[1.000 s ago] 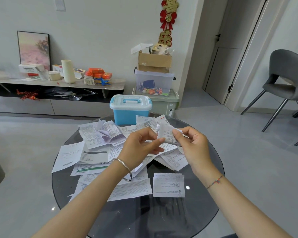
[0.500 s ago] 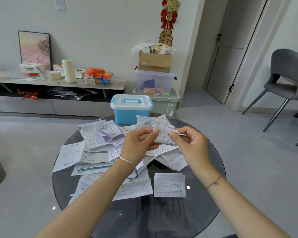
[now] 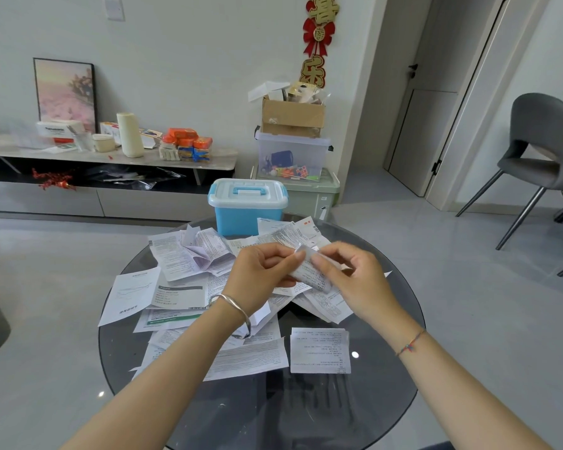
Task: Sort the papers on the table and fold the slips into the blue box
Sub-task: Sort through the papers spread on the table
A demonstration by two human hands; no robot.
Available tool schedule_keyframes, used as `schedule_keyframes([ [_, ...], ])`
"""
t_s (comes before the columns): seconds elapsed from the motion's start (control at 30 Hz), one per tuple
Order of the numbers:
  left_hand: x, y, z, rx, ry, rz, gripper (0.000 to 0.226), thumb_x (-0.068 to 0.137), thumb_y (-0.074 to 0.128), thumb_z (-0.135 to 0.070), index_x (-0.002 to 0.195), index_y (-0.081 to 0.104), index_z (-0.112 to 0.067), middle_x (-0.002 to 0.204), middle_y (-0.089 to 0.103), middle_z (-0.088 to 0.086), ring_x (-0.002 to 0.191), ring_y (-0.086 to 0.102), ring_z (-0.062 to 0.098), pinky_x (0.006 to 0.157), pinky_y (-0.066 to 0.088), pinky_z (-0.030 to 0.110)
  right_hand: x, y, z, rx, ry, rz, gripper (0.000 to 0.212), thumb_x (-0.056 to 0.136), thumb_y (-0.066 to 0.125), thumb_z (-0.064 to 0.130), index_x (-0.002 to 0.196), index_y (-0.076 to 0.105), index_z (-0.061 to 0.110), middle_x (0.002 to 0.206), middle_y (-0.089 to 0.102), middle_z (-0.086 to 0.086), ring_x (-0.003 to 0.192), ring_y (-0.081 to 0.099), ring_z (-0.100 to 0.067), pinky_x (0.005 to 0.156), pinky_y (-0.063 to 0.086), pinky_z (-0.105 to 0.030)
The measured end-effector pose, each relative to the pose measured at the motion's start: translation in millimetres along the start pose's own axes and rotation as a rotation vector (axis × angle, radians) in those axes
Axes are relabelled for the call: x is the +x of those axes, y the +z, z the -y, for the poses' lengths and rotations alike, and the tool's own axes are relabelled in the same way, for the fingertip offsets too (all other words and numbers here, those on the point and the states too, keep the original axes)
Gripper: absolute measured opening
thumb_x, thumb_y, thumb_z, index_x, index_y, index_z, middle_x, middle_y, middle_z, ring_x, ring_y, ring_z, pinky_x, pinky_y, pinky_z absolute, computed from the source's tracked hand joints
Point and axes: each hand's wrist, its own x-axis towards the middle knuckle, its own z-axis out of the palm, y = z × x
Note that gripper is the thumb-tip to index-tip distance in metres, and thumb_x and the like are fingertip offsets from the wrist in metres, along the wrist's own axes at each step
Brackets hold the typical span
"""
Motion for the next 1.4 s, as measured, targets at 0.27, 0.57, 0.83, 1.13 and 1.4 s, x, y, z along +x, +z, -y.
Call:
schedule_keyframes([
  [0.27,1.3,-1.6,0.7,0.087,0.105,-0.042,0.006,0.085,0.068,-0.014,0.083,0.073,-0.018,0.08,0.074,0.004,0.075,0.069,0.013,0.07,0.058,0.023,1.2,-4.3,1.7,0.019,0.035,0.052,0.013,0.085,0.069,0.022,0.077,0.072,0.013,0.075,0.069,0.001,0.069,0.06,-0.007,0.064,0.048,-0.022],
  [0.57,2.3,-0.4,1.4,-0.033,0.006,-0.005,0.009,0.088,0.064,-0.012,0.081,0.07,-0.009,0.077,0.071,0.003,0.075,0.067,0.014,0.071,0.058,0.024,0.5,-3.5,0.2,0.083,0.071,0.058,0.013,0.086,0.068,0.015,0.074,0.071,0.011,0.069,0.066,0.009,0.064,0.057,0.0,0.062,0.044,-0.013],
  [0.83,1.1,-0.6,-0.4,-0.086,-0.069,-0.01,0.007,0.083,0.069,-0.011,0.081,0.07,-0.004,0.076,0.074,0.007,0.067,0.069,0.011,0.065,0.057,0.018,0.5,-2.2,-0.8,0.205,0.116,-0.03,0.012,0.086,0.068,0.017,0.079,0.072,0.007,0.083,0.071,-0.011,0.074,0.061,-0.01,0.068,0.049,-0.019],
  [1.13,0.3,-5.5,0.5,0.165,0.167,-0.046,0.028,0.072,0.079,-0.02,0.089,0.057,-0.016,0.076,0.074,-0.001,0.075,0.071,0.012,0.071,0.056,0.021,1.4,-6.5,0.4,0.271,0.116,-0.127,0.01,0.087,0.066,0.018,0.081,0.07,0.012,0.074,0.071,0.008,0.072,0.063,-0.002,0.066,0.048,-0.012],
  [1.4,-0.4,-6.3,-0.2,0.294,0.238,-0.015,0.014,0.079,0.074,-0.015,0.085,0.064,-0.023,0.083,0.072,-0.01,0.079,0.069,0.006,0.076,0.053,0.015,0.7,-5.1,-1.3,0.242,0.097,-0.133,0.009,0.086,0.066,0.015,0.079,0.07,0.012,0.073,0.071,0.01,0.071,0.063,0.0,0.065,0.048,-0.011],
])
